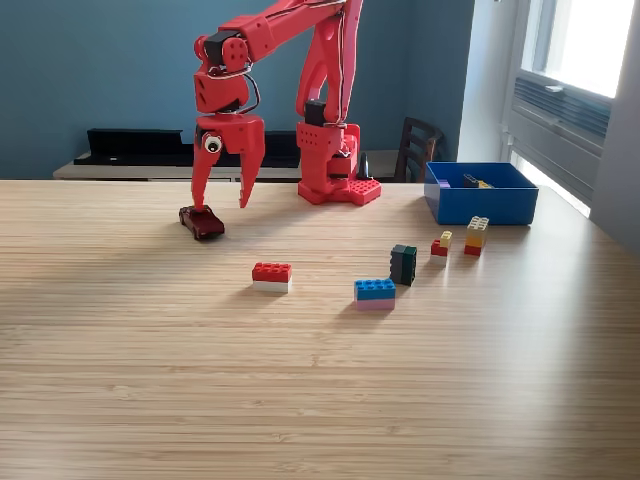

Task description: Grasp a lego block and put it in the bin.

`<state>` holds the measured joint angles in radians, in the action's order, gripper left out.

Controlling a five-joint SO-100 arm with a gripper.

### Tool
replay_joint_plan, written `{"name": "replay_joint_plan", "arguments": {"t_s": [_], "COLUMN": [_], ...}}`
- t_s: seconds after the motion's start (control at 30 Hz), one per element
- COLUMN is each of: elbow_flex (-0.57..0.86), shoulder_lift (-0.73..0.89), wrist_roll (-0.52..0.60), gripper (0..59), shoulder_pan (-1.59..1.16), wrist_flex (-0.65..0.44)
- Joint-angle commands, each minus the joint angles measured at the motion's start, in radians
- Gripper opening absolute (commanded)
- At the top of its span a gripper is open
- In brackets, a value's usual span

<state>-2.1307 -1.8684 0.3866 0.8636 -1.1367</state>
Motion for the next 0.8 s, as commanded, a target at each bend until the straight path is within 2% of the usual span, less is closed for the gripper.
{"name": "replay_joint_plan", "arguments": {"t_s": [0.03,0.3,0.6,0.8], "elbow_flex": [0.078,0.074,0.207,0.091], "shoulder_lift": [-0.051,-0.049,-0.046,-0.044], "wrist_roll": [-0.035,-0.100,-0.215,-0.258], "gripper": [30.9,29.3,29.1,29.1], "shoulder_pan": [0.012,0.058,0.175,0.169], "wrist_flex": [0.003,0.020,0.023,0.146]}}
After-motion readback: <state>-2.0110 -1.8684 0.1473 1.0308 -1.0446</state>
